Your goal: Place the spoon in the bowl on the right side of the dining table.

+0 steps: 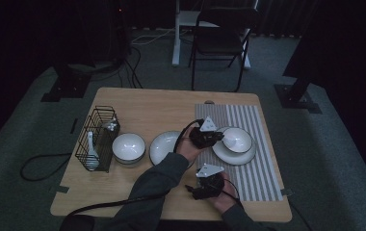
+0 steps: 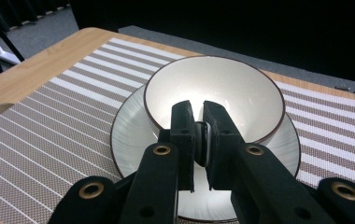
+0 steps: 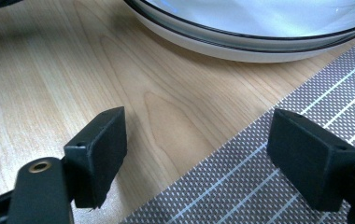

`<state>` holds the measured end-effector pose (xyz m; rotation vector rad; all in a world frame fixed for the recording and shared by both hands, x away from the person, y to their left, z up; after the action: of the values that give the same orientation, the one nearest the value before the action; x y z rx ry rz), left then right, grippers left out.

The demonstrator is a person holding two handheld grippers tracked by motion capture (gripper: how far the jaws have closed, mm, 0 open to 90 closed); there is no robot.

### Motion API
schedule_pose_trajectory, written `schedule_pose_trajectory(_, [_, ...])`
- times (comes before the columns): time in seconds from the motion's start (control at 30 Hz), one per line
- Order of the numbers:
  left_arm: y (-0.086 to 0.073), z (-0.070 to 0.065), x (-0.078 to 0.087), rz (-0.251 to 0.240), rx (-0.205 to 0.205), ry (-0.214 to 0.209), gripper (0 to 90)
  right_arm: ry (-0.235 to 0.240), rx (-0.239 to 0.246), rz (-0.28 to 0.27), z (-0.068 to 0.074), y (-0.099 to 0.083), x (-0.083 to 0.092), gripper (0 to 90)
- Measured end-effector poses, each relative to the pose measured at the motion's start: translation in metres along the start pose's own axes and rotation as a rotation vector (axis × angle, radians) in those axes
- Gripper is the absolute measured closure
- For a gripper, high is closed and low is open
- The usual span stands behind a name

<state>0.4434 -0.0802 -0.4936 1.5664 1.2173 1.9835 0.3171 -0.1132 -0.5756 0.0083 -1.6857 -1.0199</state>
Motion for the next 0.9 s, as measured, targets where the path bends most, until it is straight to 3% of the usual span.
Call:
schedule_pose_trajectory(0.37, [-0.007,-0.004,-0.007,0.028,-0.003,-0.021,82.0,0.002,0.002,0.0,0.0,0.0,0.0,19.9])
schedule_pose_trajectory(0.9, [-0.014,-0.008,-0.004,0.027,0.02,-0.05,76.3,0.002,0.002,0.0,0.0,0.0,0.0,19.9])
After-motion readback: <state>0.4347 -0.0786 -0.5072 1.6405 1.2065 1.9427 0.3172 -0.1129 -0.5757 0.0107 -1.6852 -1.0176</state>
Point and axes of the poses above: each handheld gripper's, and its own axes: x roughly backward along the jaws, y roughly out of its top, z roughly to its left, the point moved 4 cm from there along -x, roughly forward along the jaws, and after that the axes turned 9 degrees about z, right-handed, at the moved point
